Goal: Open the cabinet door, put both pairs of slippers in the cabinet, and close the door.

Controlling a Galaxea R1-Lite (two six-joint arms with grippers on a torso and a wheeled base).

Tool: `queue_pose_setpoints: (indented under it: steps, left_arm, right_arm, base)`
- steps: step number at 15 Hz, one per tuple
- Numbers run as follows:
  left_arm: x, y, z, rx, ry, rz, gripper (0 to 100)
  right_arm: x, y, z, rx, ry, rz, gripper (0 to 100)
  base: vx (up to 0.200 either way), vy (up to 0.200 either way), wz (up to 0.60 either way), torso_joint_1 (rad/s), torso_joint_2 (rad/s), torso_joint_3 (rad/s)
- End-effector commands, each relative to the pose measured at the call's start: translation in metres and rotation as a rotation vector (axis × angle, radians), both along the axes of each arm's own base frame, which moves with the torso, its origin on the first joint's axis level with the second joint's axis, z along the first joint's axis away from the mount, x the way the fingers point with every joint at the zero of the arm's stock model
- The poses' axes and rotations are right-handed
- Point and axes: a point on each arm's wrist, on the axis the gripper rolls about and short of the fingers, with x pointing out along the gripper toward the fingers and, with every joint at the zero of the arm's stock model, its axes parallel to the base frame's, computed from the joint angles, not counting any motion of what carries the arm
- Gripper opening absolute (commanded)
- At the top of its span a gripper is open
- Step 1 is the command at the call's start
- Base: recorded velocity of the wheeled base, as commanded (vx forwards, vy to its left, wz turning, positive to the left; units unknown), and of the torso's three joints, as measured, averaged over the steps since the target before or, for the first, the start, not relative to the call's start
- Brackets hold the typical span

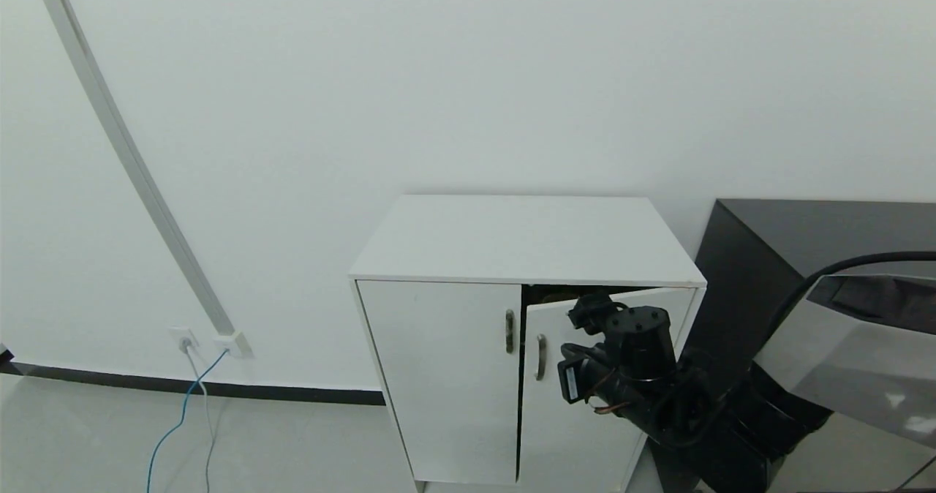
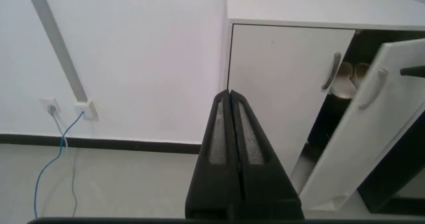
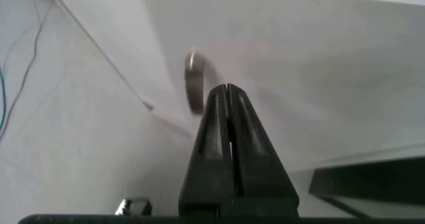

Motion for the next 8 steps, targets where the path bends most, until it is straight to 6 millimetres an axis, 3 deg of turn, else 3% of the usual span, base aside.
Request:
queue_pose_setpoints:
  steps: [1,8]
  left_arm:
    - [0.0,0.0,0.0,-0.001,0.0,0.0,0]
    - [0.0,0.0,0.0,-0.002,0.0,0.004,0]
  right_arm:
    - [0.016,0.001,-0.012,-0.005,0.007,-0.021,0]
    - [0.054,0.009,-0.021,0.017,-0.042,-0.055,0]
  base:
    - [0.0,0.0,0.0,0.0,0.0,0.0]
    - [0.0,0.0,0.0,0.0,0.0,0.0]
